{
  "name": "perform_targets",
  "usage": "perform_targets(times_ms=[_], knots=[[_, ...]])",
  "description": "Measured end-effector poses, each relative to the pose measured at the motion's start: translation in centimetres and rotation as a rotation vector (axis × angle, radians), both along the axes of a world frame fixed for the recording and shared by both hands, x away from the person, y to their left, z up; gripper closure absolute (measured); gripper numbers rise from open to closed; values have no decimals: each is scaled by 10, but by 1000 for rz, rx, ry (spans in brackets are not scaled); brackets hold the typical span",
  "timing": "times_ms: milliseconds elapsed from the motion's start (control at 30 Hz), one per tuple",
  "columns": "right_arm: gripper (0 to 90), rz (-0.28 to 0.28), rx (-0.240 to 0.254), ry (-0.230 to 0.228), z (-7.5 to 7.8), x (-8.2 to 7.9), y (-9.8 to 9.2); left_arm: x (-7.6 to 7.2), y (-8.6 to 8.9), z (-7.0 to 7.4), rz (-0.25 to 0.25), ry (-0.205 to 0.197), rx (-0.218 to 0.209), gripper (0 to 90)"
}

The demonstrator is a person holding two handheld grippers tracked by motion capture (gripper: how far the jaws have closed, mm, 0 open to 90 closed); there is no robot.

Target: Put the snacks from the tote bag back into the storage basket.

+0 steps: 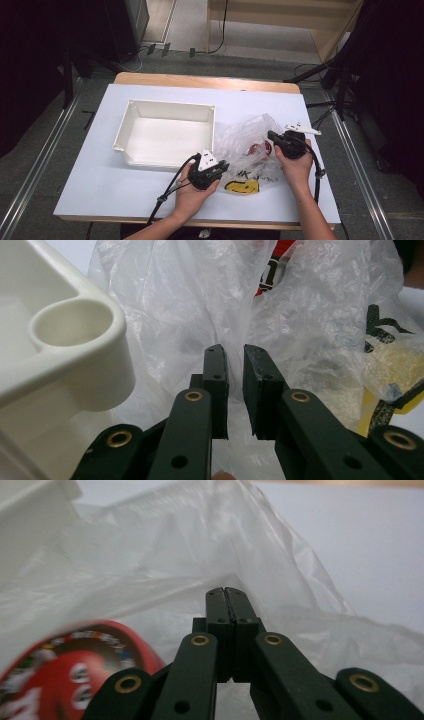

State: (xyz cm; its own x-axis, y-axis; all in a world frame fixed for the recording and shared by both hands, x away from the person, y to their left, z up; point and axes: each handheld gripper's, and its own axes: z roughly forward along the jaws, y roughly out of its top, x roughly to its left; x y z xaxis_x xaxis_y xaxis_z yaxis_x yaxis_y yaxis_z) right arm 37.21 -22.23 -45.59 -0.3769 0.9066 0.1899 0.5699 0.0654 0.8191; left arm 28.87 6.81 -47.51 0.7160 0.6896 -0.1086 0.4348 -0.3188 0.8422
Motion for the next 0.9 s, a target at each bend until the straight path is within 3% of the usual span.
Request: perform_targets(times_ms=[300, 400, 533, 733, 900], knots=[[900, -62, -73, 145, -27, 8, -8, 2, 0, 0, -5, 23, 1, 874], [900, -71, -70, 149, -28, 5, -10, 1, 1, 0, -6, 12, 0, 874], [855, -74, -42, 55, -10, -13, -11, 1, 2, 0, 0, 12, -14, 867], [856, -67, 18, -88, 22, -48, -13, 0, 2, 1, 1, 3, -18, 837], [845, -17, 87, -145, 37, -61, -2, -1, 2, 1, -2, -3, -19, 846]])
